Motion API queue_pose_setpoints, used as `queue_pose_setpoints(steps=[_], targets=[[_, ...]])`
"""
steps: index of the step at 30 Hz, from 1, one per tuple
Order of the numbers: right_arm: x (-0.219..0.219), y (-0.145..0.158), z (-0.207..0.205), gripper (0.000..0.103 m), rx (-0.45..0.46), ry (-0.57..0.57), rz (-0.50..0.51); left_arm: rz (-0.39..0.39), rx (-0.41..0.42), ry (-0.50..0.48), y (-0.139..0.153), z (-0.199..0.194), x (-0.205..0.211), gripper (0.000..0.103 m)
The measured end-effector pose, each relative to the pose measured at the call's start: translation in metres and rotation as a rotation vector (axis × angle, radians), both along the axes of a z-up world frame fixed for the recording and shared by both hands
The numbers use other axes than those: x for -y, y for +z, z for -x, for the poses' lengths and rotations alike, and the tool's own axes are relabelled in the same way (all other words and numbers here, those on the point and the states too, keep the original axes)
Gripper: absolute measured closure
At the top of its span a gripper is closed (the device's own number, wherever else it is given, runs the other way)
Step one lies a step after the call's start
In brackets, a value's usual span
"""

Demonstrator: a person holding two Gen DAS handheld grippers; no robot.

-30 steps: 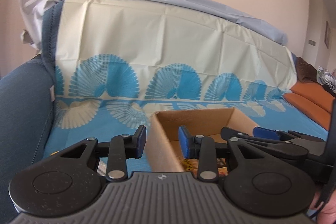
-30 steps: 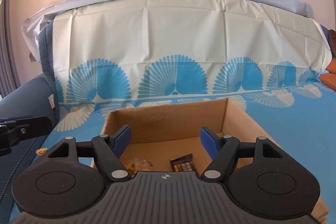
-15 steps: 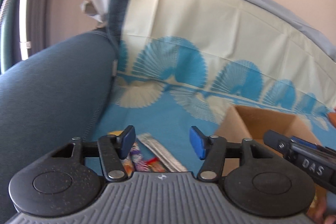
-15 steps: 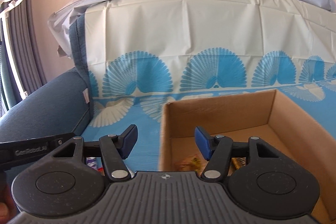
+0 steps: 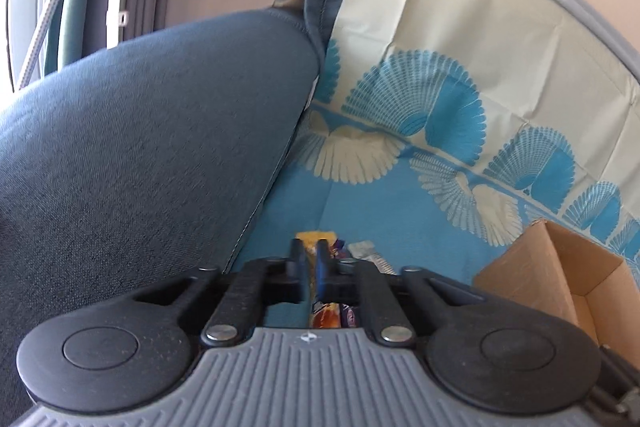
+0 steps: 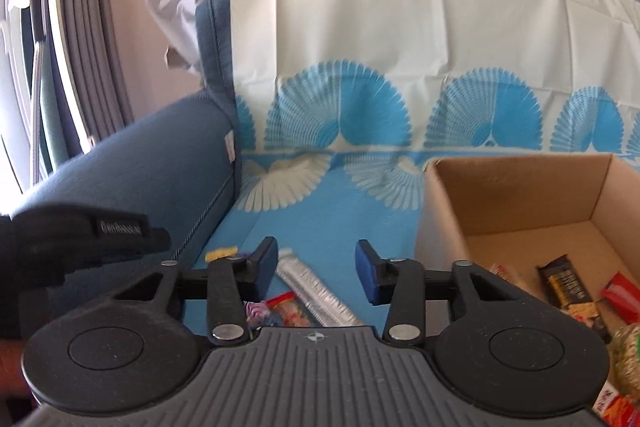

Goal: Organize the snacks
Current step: 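Grasp the yellow candy bar with the left gripper while the right grasps the red-capped candy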

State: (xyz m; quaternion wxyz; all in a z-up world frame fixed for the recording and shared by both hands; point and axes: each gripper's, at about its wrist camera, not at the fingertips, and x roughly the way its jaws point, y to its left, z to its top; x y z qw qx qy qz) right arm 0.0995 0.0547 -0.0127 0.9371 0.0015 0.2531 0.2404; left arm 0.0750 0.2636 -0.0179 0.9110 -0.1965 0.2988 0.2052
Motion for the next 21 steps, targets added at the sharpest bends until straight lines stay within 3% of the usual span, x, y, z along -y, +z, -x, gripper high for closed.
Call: queue_pose_setpoints(steps=[5, 11, 12, 14, 15, 20, 21], targets=[[-0.026, -0.024, -0.023, 0.069, -0.079, -0.016, 0.061, 0.025, -0.017, -0.013, -0.007, -0.009, -0.003, 0.100], [-0.049, -0.047, -0.046, 0.067, -0.160, 0.018, 0.082, 0.130, -0.060, -0.052, -0.026, -0.026, -0.010, 0.096], [-0.053, -0.051, -0.048, 0.066, -0.171, 0.023, 0.092, 0.148, -0.070, -0.059, -0.029, -0.030, -0.011, 0.091], [-0.062, -0.061, -0.053, 0.052, -0.211, 0.038, 0.119, 0.172, -0.103, -0.051, -0.037, -0.036, -0.014, 0.073], [-0.066, -0.066, -0.057, 0.051, -0.229, 0.042, 0.133, 0.190, -0.114, -0.051, -0.041, -0.039, -0.016, 0.063], [-0.081, -0.081, -0.061, 0.051, -0.233, 0.030, 0.206, 0.239, -0.133, -0.054, -0.054, -0.054, -0.021, 0.062], [-0.083, -0.081, -0.060, 0.057, -0.226, 0.037, 0.212, 0.250, -0.136, -0.065, -0.057, -0.057, -0.021, 0.061]])
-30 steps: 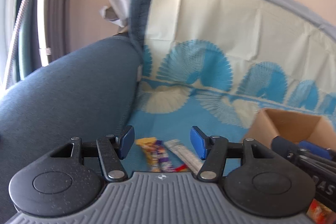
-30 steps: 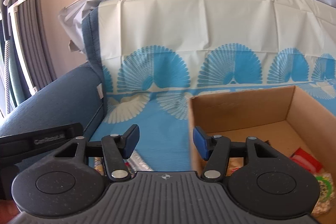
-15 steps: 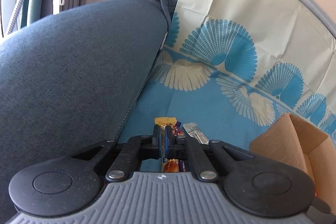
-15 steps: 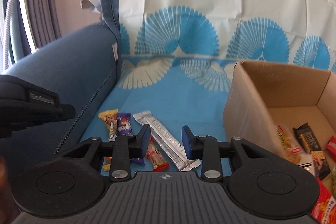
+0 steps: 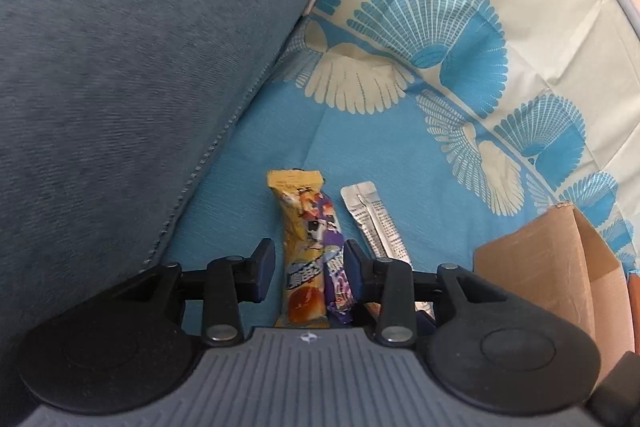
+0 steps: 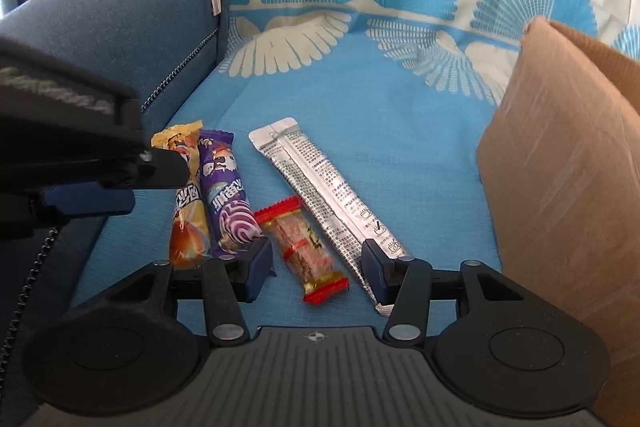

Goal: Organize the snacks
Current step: 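Grasp the yellow candy bar with the left gripper while the right grasps the red-capped candy, then lift the yellow bar and red-capped candy toward the cardboard box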

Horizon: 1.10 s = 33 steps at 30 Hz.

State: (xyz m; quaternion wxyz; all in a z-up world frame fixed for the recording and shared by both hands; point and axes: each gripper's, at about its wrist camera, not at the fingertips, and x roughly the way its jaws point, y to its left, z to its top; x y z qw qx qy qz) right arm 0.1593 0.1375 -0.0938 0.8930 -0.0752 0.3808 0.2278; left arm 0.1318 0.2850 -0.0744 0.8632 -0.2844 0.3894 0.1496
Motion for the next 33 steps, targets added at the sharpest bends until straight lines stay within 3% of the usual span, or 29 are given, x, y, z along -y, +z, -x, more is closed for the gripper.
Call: queue_pose_setpoints(steps=[2, 8, 10, 20, 24, 33], targets=[[0.001, 0.000, 0.001, 0.069, 0.002, 0.007, -0.007, 0.011, -0.019, -0.019, -0.007, -0.007, 0.001, 0.061], [0.009, 0.001, 0.003, 0.086, -0.005, 0.017, -0.042, -0.025, -0.079, -0.022, -0.017, -0.016, 0.007, 0.065], [0.012, 0.002, 0.005, 0.086, -0.006, 0.021, -0.047, -0.031, -0.085, -0.024, -0.017, -0.015, 0.007, 0.088], [0.038, 0.005, 0.047, 0.087, -0.092, 0.055, -0.109, -0.061, -0.120, -0.052, -0.005, 0.025, 0.014, 0.091], [0.057, 0.015, 0.075, 0.087, -0.088, 0.074, -0.135, -0.078, -0.127, -0.060, 0.005, 0.051, 0.023, 0.091], [0.105, 0.051, 0.112, 0.087, -0.018, 0.081, -0.244, -0.131, -0.013, -0.066, 0.041, 0.104, 0.052, 0.091]])
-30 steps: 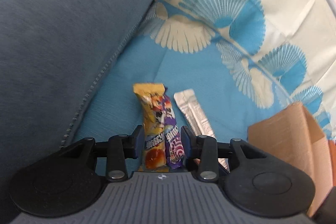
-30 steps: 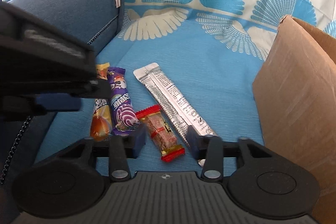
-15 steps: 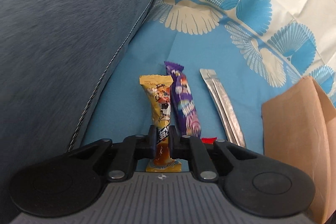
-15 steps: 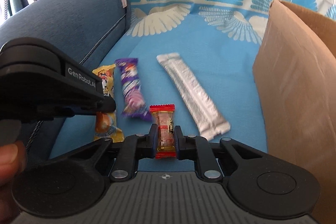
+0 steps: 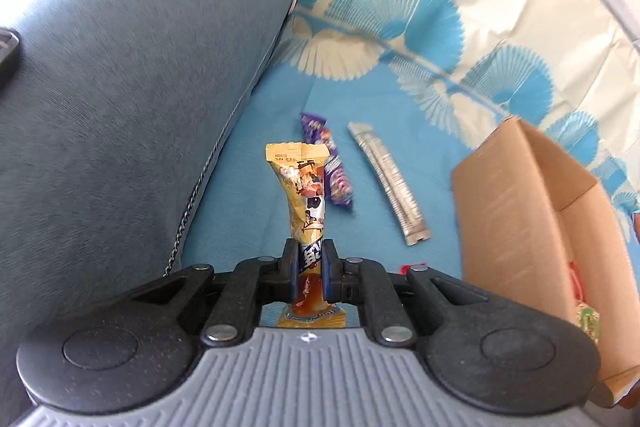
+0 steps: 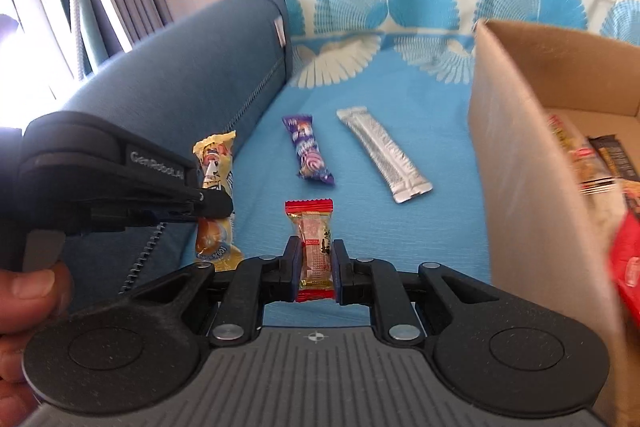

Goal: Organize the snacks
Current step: 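Lift the yellow bar and red-capped candy toward the cardboard box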

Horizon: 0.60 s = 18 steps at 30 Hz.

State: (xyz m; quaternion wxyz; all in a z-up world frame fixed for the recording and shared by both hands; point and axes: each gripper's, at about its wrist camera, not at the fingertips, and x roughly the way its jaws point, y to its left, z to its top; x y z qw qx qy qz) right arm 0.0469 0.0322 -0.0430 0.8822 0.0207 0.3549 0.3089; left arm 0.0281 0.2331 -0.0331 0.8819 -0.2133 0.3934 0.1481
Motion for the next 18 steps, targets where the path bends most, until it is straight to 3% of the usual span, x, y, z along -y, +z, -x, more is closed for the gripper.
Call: queue_pose_setpoints(steps=[5, 11, 16, 18], targets=[[0.031, 0.039, 0.005, 0.087, 0.090, 0.001, -0.055, -0.065, 0.018, -0.006, 0.016, 0.004, 0.010, 0.091], [0.071, 0.091, -0.019, 0.087, 0.237, 0.018, -0.117, -0.106, 0.034, -0.027, 0.029, 0.000, 0.019, 0.091], [0.101, 0.086, -0.034, 0.087, 0.269, -0.034, -0.139, -0.111, 0.039, -0.031, 0.033, -0.006, 0.027, 0.091], [0.107, 0.073, -0.037, 0.087, 0.228, -0.064, -0.114, -0.101, 0.050, -0.029, 0.036, -0.009, 0.030, 0.091]])
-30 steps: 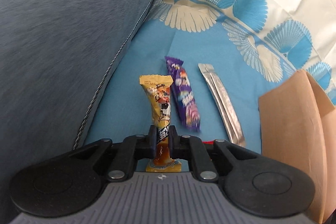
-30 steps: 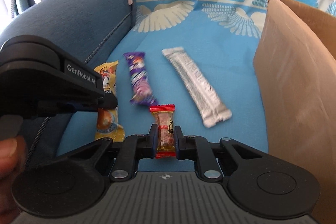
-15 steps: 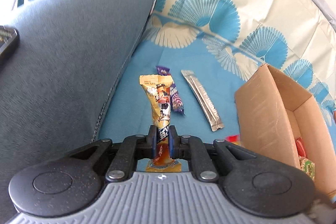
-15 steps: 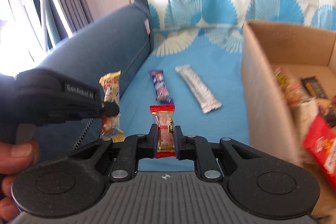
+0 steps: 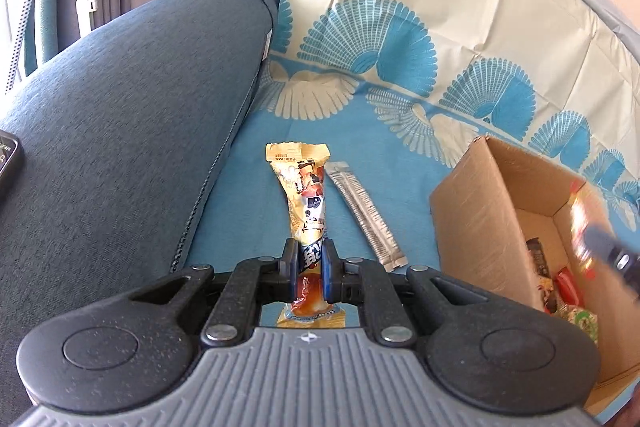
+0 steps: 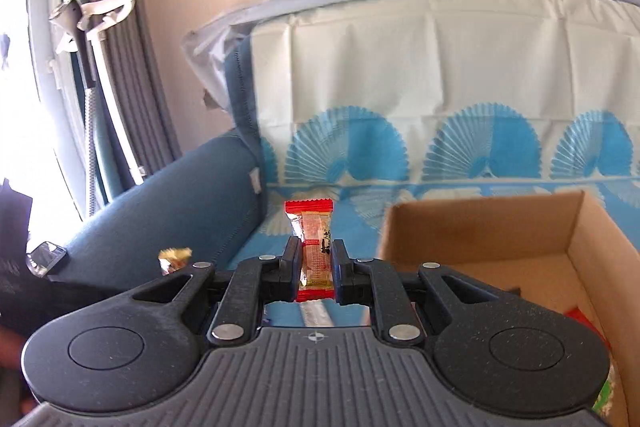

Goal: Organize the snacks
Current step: 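Lift the yellow bar and red-capped candy toward the cardboard box, then hold the yellow bar and red-capped candy above the open box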

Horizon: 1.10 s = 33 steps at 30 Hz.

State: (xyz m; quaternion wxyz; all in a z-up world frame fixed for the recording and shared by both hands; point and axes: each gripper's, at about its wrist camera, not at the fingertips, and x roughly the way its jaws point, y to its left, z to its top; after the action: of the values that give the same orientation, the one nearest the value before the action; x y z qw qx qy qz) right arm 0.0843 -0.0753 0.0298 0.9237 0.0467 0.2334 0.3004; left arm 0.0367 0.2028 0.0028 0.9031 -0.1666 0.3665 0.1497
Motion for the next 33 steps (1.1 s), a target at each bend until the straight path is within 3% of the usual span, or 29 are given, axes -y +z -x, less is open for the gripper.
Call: queue_pose_setpoints(steps=[11, 22, 33], targets=[[0.035, 0.001, -0.012, 0.087, 0.034, -0.064, -0.001, 0.028, 0.104, -0.076, 0.016, -0.023, 0.047, 0.091], [0.094, 0.001, -0.022, 0.087, 0.062, -0.170, 0.009, 0.028, 0.246, -0.218, 0.031, -0.043, 0.112, 0.091], [0.137, 0.000, -0.029, 0.087, 0.076, -0.272, -0.009, 0.020, 0.290, -0.291, 0.031, -0.050, 0.143, 0.091]])
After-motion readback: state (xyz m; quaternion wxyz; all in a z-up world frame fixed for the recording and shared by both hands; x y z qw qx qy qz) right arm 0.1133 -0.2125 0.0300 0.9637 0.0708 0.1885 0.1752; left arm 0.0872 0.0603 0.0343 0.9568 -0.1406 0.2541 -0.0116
